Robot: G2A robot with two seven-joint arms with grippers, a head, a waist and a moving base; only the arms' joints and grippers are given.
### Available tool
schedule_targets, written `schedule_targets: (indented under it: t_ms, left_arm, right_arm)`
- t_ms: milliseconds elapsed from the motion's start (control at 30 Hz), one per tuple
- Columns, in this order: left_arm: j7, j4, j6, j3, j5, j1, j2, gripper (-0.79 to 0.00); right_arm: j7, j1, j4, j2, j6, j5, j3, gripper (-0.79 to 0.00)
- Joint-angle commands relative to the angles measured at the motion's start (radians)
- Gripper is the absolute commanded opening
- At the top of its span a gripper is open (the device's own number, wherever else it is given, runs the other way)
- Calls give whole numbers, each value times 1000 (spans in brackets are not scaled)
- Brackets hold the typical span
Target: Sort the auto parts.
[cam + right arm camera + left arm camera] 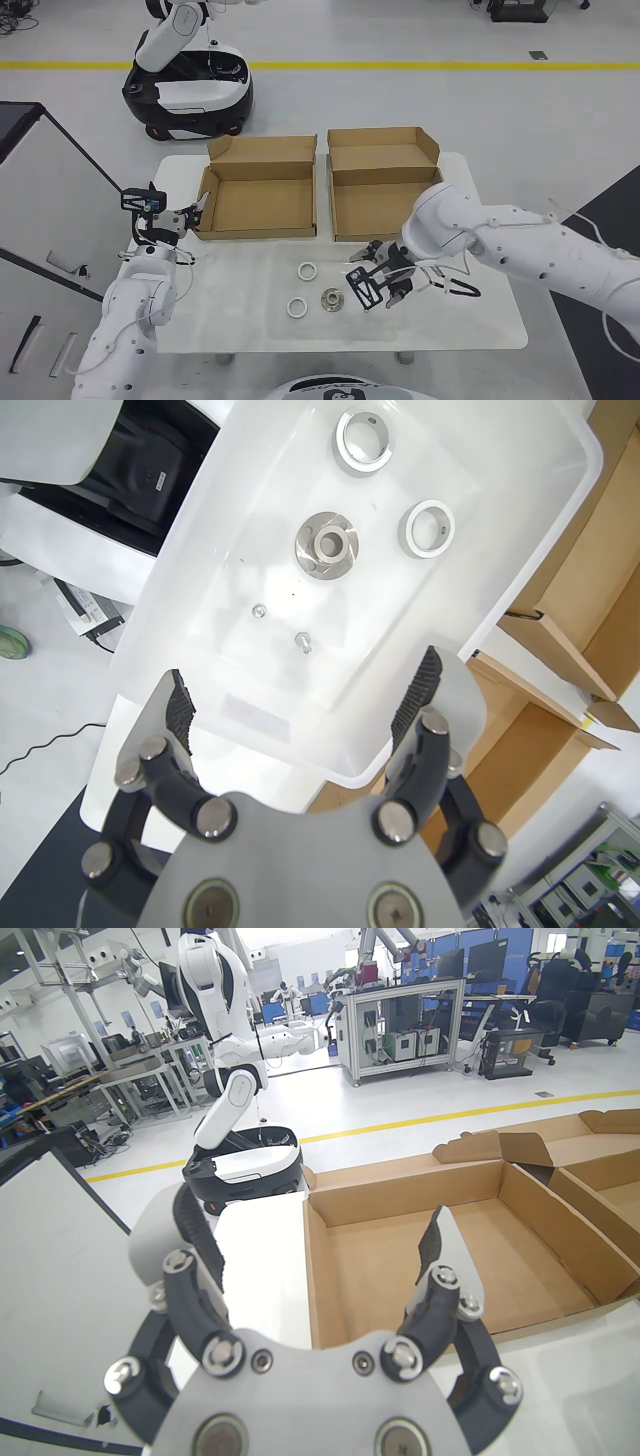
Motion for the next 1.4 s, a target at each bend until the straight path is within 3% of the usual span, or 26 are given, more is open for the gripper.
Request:
schedule_targets:
  t_ms: [0, 1033, 1167, 1233, 1267, 1367]
  left_arm:
    - [0, 0, 0, 0, 0, 0, 0, 0]
    - [0, 0, 0, 0, 0, 0, 0, 0]
    - [0, 0, 0, 0, 0, 0, 0, 0]
    - [0, 0, 0, 0, 0, 0, 0, 0]
    - [0, 0, 0, 0, 0, 0, 0, 0]
    - [0, 0, 0, 0, 0, 0, 0, 0]
  right_arm:
    - [0, -7, 3, -5, 0, -6, 0, 0]
    - [0, -73, 114, -72, 0, -76, 0, 0]
    - [0, -84, 121, -74, 0, -92, 0, -117]
    - [0, -90, 123, -73, 0, -98, 0, -129]
    - [0, -91, 123, -72, 0, -99, 0, -182]
    - [0, -93, 126, -71, 0, -99, 0, -206]
